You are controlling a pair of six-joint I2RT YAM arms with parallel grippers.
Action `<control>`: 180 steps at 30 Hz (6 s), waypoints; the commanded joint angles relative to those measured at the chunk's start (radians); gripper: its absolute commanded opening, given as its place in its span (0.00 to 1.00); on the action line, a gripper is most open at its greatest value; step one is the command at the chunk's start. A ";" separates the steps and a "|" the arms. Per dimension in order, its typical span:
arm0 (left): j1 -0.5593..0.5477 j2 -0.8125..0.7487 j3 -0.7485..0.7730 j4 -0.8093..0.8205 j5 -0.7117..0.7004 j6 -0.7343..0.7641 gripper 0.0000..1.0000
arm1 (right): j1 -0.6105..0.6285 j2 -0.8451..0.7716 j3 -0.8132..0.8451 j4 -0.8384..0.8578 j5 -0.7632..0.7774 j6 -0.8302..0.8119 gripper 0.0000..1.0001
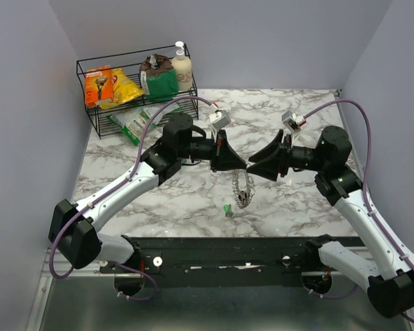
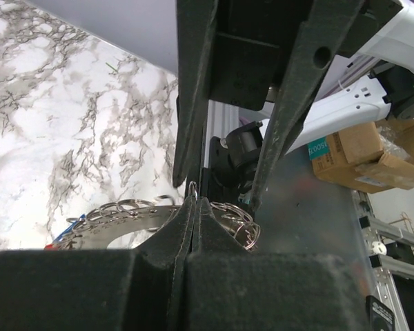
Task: Put the keys on the keyring
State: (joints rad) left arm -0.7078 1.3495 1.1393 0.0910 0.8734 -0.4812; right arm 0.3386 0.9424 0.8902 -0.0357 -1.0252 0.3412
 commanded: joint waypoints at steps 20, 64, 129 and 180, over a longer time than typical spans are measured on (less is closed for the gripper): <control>-0.005 -0.188 -0.213 0.320 -0.048 0.067 0.00 | 0.004 -0.102 -0.031 0.085 0.129 0.087 1.00; -0.007 -0.388 -0.395 0.513 0.015 0.385 0.00 | 0.149 0.038 0.107 0.056 0.005 -0.021 0.72; -0.005 -0.479 -0.409 0.446 -0.105 0.423 0.43 | 0.227 0.053 0.072 0.039 0.071 -0.053 0.01; -0.004 -0.474 -0.288 0.283 0.171 0.569 0.47 | 0.227 -0.246 -0.226 0.637 -0.323 -0.504 0.01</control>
State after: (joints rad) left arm -0.7094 0.8635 0.8177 0.3321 1.0069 0.1051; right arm 0.5674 0.6956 0.6586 0.5232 -1.3521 -0.1787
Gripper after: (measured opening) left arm 0.478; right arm 0.011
